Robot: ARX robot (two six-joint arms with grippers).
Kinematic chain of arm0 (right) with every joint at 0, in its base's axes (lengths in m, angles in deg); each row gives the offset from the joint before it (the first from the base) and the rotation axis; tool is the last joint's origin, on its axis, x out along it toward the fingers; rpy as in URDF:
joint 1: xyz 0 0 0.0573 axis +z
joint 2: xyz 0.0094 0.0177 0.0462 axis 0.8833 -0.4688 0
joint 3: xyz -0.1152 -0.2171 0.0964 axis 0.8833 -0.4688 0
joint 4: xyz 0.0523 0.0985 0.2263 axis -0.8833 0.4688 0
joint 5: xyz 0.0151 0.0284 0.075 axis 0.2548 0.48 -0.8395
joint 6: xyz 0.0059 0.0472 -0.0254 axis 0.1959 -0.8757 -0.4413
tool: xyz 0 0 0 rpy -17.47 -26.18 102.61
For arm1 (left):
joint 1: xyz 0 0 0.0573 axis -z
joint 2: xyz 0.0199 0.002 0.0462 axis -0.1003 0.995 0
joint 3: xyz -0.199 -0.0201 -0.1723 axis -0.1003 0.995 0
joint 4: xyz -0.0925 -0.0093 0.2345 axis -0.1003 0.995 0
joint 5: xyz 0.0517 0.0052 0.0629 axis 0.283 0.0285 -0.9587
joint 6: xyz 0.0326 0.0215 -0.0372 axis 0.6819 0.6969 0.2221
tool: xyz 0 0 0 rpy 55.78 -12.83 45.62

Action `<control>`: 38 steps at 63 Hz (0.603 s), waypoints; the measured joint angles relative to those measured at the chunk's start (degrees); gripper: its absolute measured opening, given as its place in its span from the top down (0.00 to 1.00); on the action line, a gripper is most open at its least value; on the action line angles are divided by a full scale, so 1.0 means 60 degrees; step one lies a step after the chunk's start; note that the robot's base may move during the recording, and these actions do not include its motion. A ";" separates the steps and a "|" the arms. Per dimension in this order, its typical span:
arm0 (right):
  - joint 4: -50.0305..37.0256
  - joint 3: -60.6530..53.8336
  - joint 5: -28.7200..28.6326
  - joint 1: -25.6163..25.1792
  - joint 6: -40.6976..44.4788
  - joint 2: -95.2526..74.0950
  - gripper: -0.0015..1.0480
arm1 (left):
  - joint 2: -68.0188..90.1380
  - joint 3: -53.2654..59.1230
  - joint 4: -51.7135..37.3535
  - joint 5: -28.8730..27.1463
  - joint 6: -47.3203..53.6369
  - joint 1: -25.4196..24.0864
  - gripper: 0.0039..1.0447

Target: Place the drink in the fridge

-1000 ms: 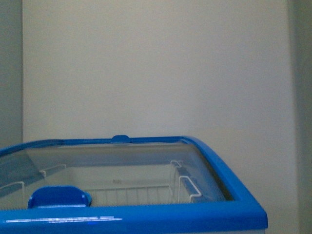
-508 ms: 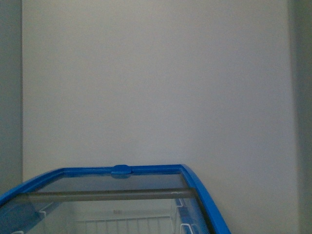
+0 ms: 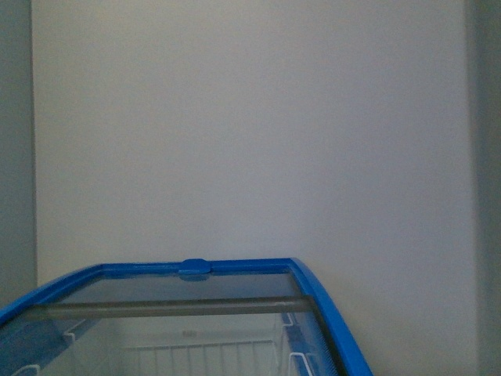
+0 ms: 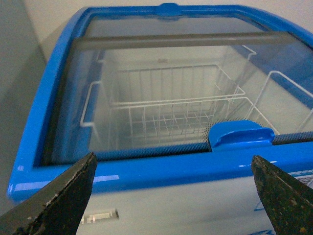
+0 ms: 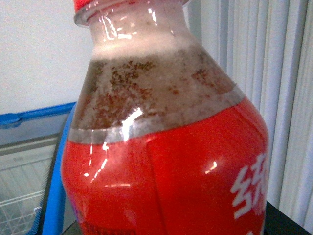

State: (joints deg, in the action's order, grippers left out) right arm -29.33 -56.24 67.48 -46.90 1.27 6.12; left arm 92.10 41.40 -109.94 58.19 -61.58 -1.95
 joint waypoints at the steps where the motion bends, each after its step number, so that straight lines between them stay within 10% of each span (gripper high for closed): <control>1: 0.0000 0.0000 -0.0004 0.0000 0.0000 0.0000 0.61 | 0.0233 -0.0080 -0.0157 0.0095 0.0197 0.0018 0.08; 14: 0.0000 0.0000 -0.0022 0.0000 0.0000 0.0000 0.61 | 0.3009 -0.1395 -0.0561 0.2127 0.4138 0.0528 0.08; 38: 0.0000 0.0000 -0.0015 0.0000 0.0000 0.0000 0.61 | 0.5559 -0.4182 0.1756 0.2758 0.9151 0.0980 0.08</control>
State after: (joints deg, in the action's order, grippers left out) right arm -29.33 -56.24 67.39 -46.90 1.27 6.12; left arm 125.45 16.31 -99.41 74.73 -6.67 3.93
